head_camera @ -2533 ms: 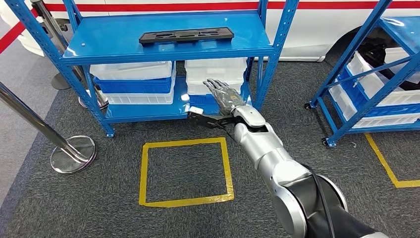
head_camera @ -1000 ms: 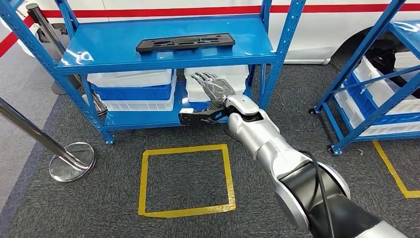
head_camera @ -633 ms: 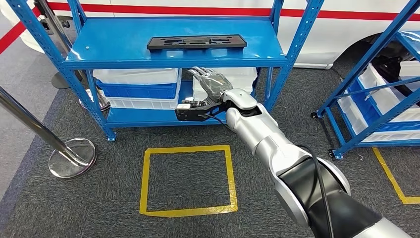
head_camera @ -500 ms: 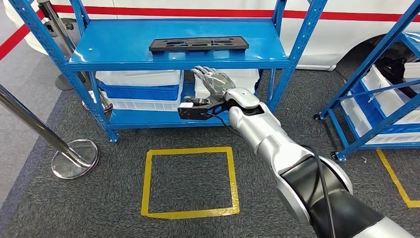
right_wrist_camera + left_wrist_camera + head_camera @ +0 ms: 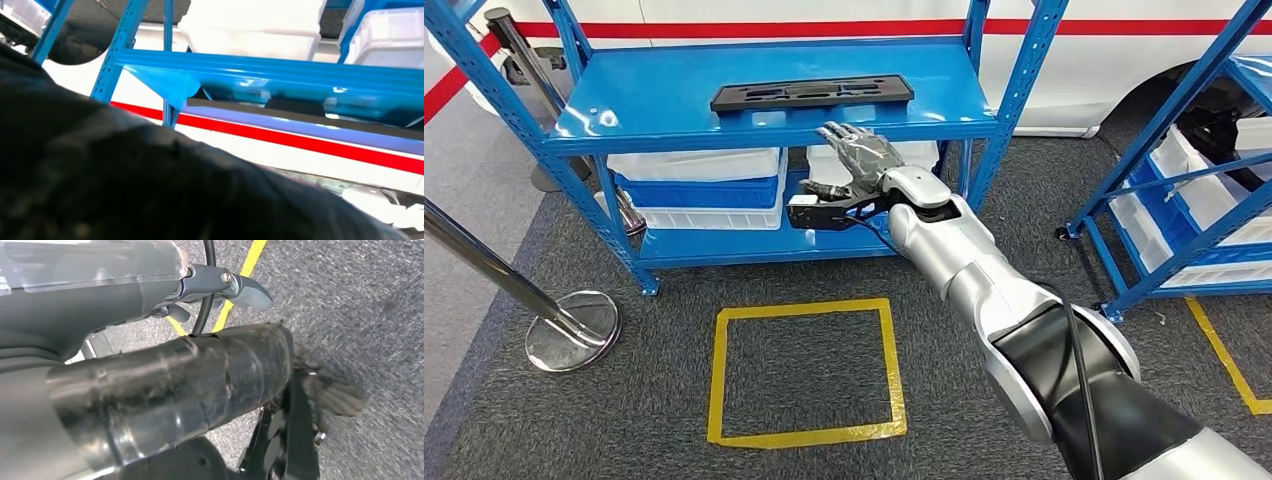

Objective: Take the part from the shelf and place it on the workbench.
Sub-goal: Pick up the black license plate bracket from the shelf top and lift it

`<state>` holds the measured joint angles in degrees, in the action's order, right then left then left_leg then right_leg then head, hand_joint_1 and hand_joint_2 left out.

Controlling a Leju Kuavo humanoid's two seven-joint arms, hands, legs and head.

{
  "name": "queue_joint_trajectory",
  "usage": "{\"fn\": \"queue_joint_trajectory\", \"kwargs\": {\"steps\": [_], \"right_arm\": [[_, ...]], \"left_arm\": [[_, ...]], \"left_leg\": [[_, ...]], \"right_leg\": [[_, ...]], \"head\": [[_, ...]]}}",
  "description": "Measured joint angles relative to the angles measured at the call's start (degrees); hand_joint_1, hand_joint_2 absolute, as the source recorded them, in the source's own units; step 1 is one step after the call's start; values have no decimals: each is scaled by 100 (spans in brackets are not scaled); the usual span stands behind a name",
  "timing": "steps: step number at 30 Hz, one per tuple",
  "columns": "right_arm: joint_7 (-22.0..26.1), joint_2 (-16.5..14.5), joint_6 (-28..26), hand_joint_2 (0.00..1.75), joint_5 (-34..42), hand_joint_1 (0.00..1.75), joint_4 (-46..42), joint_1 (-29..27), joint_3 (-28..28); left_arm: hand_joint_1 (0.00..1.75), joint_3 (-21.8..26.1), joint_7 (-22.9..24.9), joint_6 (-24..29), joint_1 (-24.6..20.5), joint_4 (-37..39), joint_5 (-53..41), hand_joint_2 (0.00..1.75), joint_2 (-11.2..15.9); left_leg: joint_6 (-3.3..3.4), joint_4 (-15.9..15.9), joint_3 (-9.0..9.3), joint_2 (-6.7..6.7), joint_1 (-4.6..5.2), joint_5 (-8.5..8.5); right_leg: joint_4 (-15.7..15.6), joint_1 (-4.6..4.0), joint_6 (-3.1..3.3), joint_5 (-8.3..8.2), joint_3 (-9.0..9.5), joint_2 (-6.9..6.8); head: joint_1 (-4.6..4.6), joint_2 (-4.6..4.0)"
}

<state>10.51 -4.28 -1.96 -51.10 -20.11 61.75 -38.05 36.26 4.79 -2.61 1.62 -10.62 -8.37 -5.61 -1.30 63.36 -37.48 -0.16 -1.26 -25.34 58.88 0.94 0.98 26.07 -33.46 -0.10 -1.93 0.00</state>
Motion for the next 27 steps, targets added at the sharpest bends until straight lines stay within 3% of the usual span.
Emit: {"fn": "queue_joint_trajectory", "kwargs": {"steps": [2,6,8,10,11,12,14,16,18,19,22,23,25,27], "right_arm": [[-7,-3,2,0,1,0,0,18,-23],[-9,-7,15,0,2,0,0,44,-81],[-13,-7,36,0,4,0,0,70,-105],[-15,-7,61,0,12,0,1,79,-117],[-14,-7,67,0,16,0,3,74,-120],[-10,-7,70,0,19,0,4,71,-123],[1,-7,67,0,26,0,7,82,-140],[1,-7,74,0,33,0,7,108,-168],[-4,-13,93,0,34,0,5,128,-210],[-7,-15,102,0,34,0,5,134,-233],[-14,-26,105,0,45,0,-4,140,-284],[-16,-31,104,0,53,0,-7,145,-299],[-17,-37,107,0,68,0,-3,150,-345],[-22,-38,119,0,79,0,5,135,-391]], "left_arm": [[0,1,22,-3,-16,0,-1,0,0],[0,4,45,-26,-25,-1,-6,0,-1],[0,7,48,-39,-20,-1,-9,0,-1],[0,13,47,-46,-19,-1,-15,0,0],[0,17,47,-48,-20,-1,-19,0,1],[0,22,46,-51,-20,-2,-22,0,1],[0,31,46,-66,-20,-1,-43,0,1],[0,34,48,-82,-20,0,-66,0,-20],[0,36,51,-88,-27,-1,-79,0,-35],[0,37,55,-89,-33,-2,-83,0,-28],[0,40,90,-81,-38,-7,-105,0,-11],[0,42,103,-76,-37,-9,-112,0,-6],[0,43,114,-74,-34,-9,-117,0,-6],[0,48,117,-66,-28,-9,-120,0,2]], "left_leg": [[52,-380,180,-4,21,76],[215,-439,214,-21,37,47],[286,-462,238,-19,29,45],[328,-461,246,-21,51,27],[342,-460,255,-26,68,17],[356,-460,272,-33,90,5],[373,-459,331,-52,139,-30],[368,-465,375,-63,165,-63],[328,-478,375,-63,147,-77],[303,-491,377,-62,139,-80],[215,-343,342,-39,137,-200],[177,-108,233,-32,128,-313],[102,597,-156,-26,79,-572],[31,991,-455,-20,19,-569]], "right_leg": [[48,-19,-67,43,-15,3],[130,-10,-159,122,-56,2],[603,-5,-188,388,-282,3],[1373,-13,-194,687,-688,4],[1630,-18,-185,728,-845,4],[1681,-27,-161,654,-906,5],[1140,-73,-48,224,-706,10],[436,-139,121,-102,-393,12],[126,-199,219,-123,-252,7],[58,-217,227,-119,-228,5],[-165,-128,202,-151,-34,-16],[-225,-90,190,-160,36,-24],[-247,-75,182,-130,99,-25],[-216,-49,150,-67,140,-26]], "head": [[-4,0],[-7,0],[-9,0],[-9,0],[-9,0],[-9,0],[-8,0],[7,0],[18,0],[16,0],[17,0],[20,0],[26,0],[26,0]]}}
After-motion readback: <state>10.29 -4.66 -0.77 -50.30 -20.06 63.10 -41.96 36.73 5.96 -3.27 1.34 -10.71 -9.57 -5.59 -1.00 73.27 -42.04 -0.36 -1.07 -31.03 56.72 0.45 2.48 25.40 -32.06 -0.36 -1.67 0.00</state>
